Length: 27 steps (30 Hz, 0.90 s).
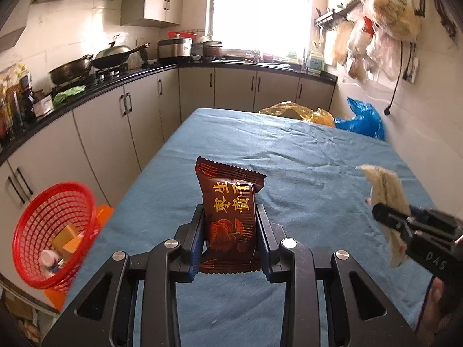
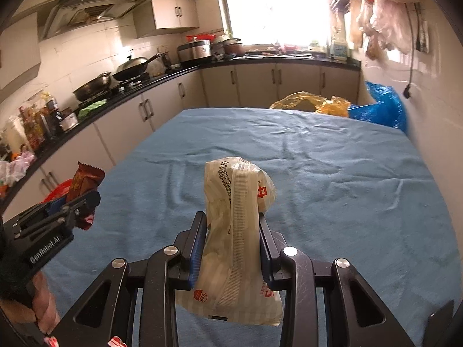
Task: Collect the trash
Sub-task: 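Carry the snack wrapper and plastic bag over the red basket with both tools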
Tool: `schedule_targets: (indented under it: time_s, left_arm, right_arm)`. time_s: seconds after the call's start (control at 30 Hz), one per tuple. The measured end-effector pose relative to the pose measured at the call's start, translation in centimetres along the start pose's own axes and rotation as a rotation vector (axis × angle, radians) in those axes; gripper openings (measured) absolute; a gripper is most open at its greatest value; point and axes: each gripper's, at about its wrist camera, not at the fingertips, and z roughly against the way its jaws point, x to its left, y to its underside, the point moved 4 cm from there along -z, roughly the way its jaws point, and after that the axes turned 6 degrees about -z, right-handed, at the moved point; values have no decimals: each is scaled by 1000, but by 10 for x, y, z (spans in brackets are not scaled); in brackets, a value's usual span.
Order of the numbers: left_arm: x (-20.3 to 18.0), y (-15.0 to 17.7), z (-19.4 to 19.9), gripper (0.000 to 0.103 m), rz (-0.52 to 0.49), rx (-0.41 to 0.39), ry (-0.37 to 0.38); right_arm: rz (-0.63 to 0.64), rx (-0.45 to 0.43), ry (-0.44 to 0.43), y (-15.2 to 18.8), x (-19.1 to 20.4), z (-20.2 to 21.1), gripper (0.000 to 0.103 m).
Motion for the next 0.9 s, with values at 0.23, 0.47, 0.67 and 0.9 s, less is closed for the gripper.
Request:
schedule_targets:
  time_s: [0.23, 0.47, 0.67, 0.9]
  left_arm:
    - [63, 4, 32, 31, 93, -10, -27]
    - [137, 23, 45, 31, 171, 10, -123]
    - [186, 41, 47, 31, 222, 36, -188]
    - [224, 52, 45, 31, 252, 55, -235]
  right_arm:
    - [54, 32, -85, -1, 54, 2, 36]
    - [137, 65, -166, -4, 122, -8, 36]
    - [209, 113, -236, 0, 189, -29, 36]
    - [256, 161, -299, 0, 251, -54, 36]
